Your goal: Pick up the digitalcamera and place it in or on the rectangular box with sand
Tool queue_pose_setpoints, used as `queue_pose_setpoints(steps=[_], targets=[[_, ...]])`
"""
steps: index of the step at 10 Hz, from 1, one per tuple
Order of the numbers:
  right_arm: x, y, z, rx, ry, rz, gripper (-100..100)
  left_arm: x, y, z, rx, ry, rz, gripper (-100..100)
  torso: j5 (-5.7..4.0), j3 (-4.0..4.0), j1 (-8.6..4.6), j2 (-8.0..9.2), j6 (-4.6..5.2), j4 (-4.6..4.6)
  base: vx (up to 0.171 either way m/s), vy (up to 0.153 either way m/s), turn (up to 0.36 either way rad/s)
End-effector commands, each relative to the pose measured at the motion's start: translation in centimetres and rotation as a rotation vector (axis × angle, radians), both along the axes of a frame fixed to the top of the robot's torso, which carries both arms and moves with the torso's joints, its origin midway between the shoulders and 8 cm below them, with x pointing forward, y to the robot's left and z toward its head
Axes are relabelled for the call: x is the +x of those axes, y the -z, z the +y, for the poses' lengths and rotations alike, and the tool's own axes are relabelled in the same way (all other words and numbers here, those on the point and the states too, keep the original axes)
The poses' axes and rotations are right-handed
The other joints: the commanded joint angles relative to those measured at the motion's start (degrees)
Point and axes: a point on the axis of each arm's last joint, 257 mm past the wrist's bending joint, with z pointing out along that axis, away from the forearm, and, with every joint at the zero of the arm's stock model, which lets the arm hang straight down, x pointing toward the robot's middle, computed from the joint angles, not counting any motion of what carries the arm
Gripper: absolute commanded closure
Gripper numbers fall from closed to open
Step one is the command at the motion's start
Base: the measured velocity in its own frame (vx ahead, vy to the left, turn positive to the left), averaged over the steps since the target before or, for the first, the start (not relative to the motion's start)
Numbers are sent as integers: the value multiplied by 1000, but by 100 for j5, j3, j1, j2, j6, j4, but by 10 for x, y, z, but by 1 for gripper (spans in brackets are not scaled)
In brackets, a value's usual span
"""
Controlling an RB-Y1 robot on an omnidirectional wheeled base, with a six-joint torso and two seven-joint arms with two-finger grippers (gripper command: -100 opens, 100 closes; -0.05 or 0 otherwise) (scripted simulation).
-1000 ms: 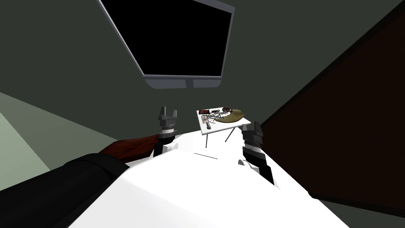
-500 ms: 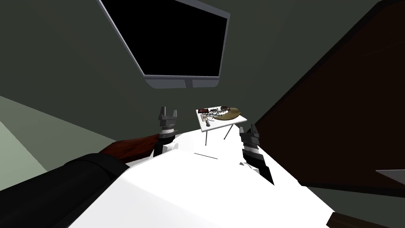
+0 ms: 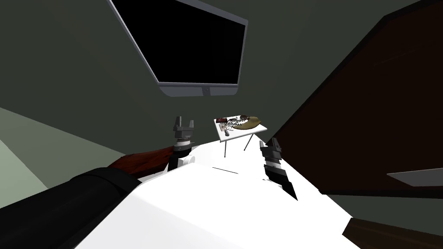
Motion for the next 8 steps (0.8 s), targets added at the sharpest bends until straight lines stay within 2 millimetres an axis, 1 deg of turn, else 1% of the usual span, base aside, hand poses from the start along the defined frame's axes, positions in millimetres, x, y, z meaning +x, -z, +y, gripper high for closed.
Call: queue_pose_setpoints(steps=[1, 2, 3, 4, 5, 6, 7, 8], targets=[[1, 15, -1, 57, -22, 26, -100, 0, 0, 0, 0, 0, 0, 0, 0, 0, 0, 0, 0, 0, -76, 5, -55], [1, 15, -1, 62, -24, 26, -100, 0, 0, 0, 0, 0, 0, 0, 0, 0, 1, 2, 1, 0, -61, 1, -30], [2, 28, -1, 114, -42, 49, -100, 0, 0, 0, 0, 0, 0, 0, 0, -2, 0, -3, 0, -1, -73, -2, -53], [2, 28, -1, 117, -44, 49, -100, 0, 0, 0, 0, 0, 0, 0, 0, 0, 0, 0, 1, -1, -57, 2, -24], [3, 41, 0, 169, -60, 73, -100, 0, 0, 0, 0, 0, 0, 0, 0, -3, 1, -5, -1, -1, -58, -7, -49], [3, 41, 0, 177, -64, 72, -100, 0, 0, 0, 0, 0, 0, 0, 0, -4, -2, -6, 0, -2, -53, 1, -25], [4, 54, 1, 229, -79, 95, -100, 0, 0, 0, 0, 0, 0, 0, 0, -4, 1, -8, 0, -2, -65, 4, -50], [4, 54, 1, 240, -83, 94, -100, 0, 0, 0, 0, 0, 0, 0, 0, -3, 2, -4, 0, -1, -57, 1, -20]])
